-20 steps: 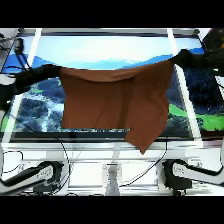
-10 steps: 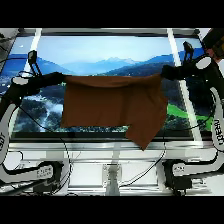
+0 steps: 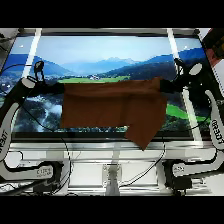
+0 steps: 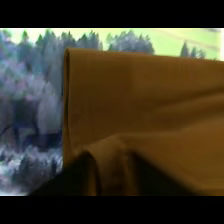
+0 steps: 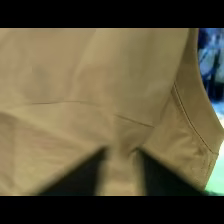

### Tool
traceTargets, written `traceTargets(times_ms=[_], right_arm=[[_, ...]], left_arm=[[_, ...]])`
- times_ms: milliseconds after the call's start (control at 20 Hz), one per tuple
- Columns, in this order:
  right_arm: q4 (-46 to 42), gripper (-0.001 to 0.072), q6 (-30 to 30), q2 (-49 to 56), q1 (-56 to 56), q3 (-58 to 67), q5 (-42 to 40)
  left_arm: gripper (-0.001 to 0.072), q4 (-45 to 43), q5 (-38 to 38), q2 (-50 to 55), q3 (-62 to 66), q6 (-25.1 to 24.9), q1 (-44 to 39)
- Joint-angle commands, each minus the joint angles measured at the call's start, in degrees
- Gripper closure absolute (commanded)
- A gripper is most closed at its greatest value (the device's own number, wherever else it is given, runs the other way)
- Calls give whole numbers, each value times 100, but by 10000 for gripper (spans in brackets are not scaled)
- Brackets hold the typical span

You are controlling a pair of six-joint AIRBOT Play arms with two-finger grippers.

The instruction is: Fold the clothes and pants, and hang the long-sleeved shirts on hangers.

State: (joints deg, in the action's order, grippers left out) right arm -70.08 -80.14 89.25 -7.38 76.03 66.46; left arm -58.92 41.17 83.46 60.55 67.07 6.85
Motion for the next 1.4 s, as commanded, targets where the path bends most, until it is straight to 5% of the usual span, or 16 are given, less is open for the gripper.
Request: traceTargets(times_ms=[0, 200, 300, 400, 500, 550, 750, 850, 900, 950, 1000, 1050, 1150, 1200, 1350], right_arm=[[-26, 237, -39, -9, 15, -66, 35], [-398, 244, -35, -81, -26, 374, 461], [-898, 359, -2, -114, -214, 809, 1119], [-1154, 381, 101, -319, -592, 1001, 1692], [-1054, 547, 116, -739, -1088, 802, 1803], [-1010, 551, 144, -999, -1314, 590, 1794], [-758, 552, 380, -2306, -1982, -1235, 1497], [-203, 632, 627, -2892, -2061, -2483, 1519], [214, 631, 750, -3150, -2052, -3091, 1510], [651, 626, 874, -3342, -2055, -3585, 1427], [1034, 564, 901, -3506, -2055, -4046, 1266], [1300, 452, 896, -3606, -2055, -4402, 1091], [1650, 406, 887, -3613, -2055, -4986, 907], [1674, 323, 887, -3571, -2055, -5204, 824], [1604, 324, 713, -3338, -2055, -5534, 522]], left_arm=[[14, -197, 52, 28, 2, 109, -129], [15, -286, 400, -382, 39, 109, -52], [72, -531, 726, -866, 42, 109, 114], [226, -1394, 1134, -1456, 42, 114, 299], [578, -2149, 1580, -2092, 39, 114, 538], [688, -2256, 1707, -2400, 33, 111, 678], [691, -2253, 2205, -3390, 13, 44, 1143], [681, -2247, 2629, -3600, -72, 46, 1193], [609, -2225, 2892, -3641, -109, 46, 1172], [420, -2124, 3088, -3646, -120, 48, 1141], [242, -1904, 3191, -3639, -122, 46, 1141], [209, -1655, 3191, -3639, -142, 46, 1141], [209, -1281, 3185, -3635, -155, 46, 1141], [209, -1204, 3185, -3635, -155, 46, 1141], [209, -1126, 3180, -3635, -155, 46, 1141]])
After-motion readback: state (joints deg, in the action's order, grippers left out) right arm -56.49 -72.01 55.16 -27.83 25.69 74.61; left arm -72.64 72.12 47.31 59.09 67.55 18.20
